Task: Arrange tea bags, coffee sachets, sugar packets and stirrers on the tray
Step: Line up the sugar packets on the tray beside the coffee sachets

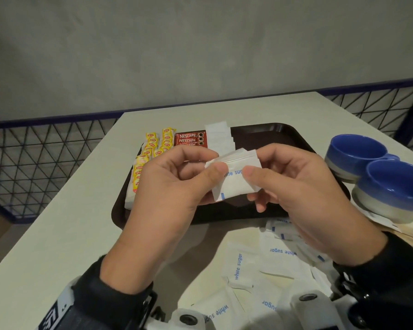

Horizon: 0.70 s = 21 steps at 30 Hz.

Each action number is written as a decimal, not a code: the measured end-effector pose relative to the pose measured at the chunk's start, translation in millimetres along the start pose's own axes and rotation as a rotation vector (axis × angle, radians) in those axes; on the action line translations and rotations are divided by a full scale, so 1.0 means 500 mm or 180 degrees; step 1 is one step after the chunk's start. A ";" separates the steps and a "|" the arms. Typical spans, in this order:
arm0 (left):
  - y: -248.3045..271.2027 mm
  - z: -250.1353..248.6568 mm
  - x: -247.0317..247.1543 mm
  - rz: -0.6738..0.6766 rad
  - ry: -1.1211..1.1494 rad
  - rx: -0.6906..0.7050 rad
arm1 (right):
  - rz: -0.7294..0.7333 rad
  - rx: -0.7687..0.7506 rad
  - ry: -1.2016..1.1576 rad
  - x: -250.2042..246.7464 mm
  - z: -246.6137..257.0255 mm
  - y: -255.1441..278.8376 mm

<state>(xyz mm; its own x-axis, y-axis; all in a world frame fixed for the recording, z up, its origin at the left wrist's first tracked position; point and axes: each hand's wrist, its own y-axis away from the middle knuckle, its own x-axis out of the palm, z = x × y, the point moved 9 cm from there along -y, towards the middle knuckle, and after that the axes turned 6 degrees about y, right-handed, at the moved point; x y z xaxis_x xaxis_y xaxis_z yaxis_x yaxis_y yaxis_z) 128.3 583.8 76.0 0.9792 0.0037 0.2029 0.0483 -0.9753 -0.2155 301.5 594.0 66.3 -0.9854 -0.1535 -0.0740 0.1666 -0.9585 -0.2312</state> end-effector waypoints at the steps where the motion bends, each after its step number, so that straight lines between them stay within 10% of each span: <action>1: -0.001 -0.002 -0.003 -0.0035 -0.0009 0.0015 | -0.0010 -0.0012 0.0005 0.000 0.001 0.001; 21: -0.004 0.011 0.003 0.0090 -0.0090 -0.0060 | -0.0054 0.0036 -0.0785 -0.018 0.007 -0.004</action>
<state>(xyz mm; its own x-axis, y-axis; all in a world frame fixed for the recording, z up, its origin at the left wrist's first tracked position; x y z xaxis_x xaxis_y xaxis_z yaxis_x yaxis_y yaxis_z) 131.0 587.2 71.3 0.9853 -0.0178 0.1698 0.0172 -0.9791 -0.2026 310.0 596.6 70.7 -0.9671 -0.1901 0.1691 0.1511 -0.9639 -0.2193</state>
